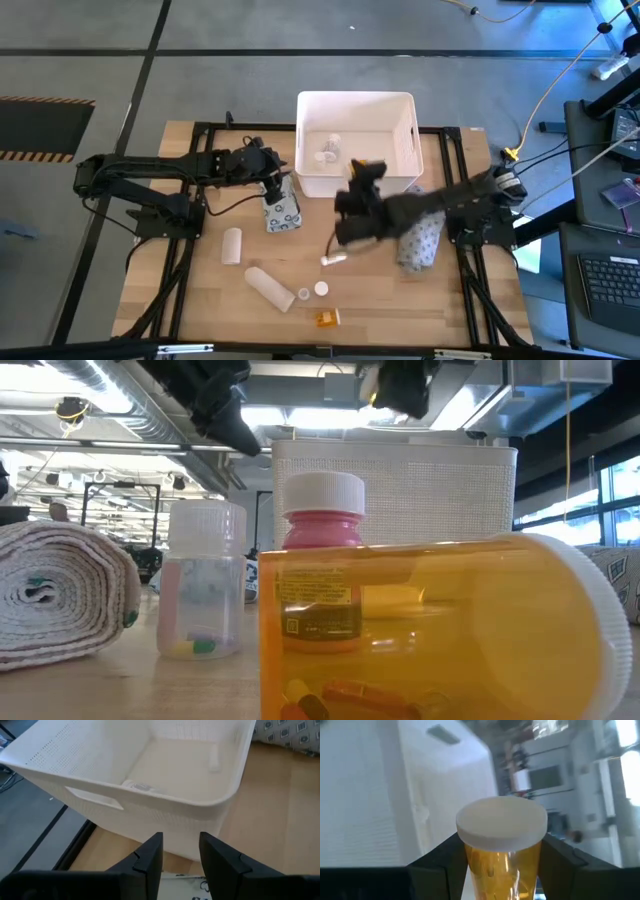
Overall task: Pick & place medical supplies in basket/bin
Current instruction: Put the right orange pill bottle into the white bin, then put the white rolled gauze into the white bin
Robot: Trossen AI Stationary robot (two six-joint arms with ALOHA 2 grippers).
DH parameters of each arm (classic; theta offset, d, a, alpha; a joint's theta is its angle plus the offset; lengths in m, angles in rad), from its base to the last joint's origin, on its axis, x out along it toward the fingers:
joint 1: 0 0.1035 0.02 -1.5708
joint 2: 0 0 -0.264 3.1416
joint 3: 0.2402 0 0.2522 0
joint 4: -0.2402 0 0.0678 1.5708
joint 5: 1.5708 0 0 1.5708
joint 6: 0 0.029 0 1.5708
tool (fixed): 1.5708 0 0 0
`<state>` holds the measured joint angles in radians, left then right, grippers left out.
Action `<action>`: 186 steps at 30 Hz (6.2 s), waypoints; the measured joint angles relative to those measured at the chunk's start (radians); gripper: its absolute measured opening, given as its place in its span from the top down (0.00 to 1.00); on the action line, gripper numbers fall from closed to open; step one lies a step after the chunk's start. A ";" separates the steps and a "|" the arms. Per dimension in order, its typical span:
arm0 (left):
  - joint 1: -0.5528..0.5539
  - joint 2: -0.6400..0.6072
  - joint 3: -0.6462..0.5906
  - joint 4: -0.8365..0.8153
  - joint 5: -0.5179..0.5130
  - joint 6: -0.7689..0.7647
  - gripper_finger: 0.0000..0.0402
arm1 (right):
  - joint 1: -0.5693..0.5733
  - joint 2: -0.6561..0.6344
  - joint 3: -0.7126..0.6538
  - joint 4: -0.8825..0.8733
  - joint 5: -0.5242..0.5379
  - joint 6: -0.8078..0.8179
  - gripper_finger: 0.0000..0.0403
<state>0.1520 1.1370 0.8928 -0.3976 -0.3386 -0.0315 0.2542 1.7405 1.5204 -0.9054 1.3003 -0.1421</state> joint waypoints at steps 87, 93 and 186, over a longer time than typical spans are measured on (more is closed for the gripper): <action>0.000 0.000 0.000 -0.079 -0.006 0.106 0.70 | -0.791 0.322 -0.618 1.914 -1.214 0.091 0.28; 0.000 0.000 0.000 -0.085 -0.006 0.106 0.70 | -0.791 0.322 -0.618 1.963 -1.214 0.111 0.25; -0.473 -0.005 0.000 -0.097 0.129 -0.061 0.61 | 0.020 -0.361 -0.616 0.760 -1.201 0.164 0.23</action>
<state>-0.3210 1.1322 0.8928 -0.4946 -0.2094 -0.0924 0.2742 1.3793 0.9047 -0.1454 0.0989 0.0218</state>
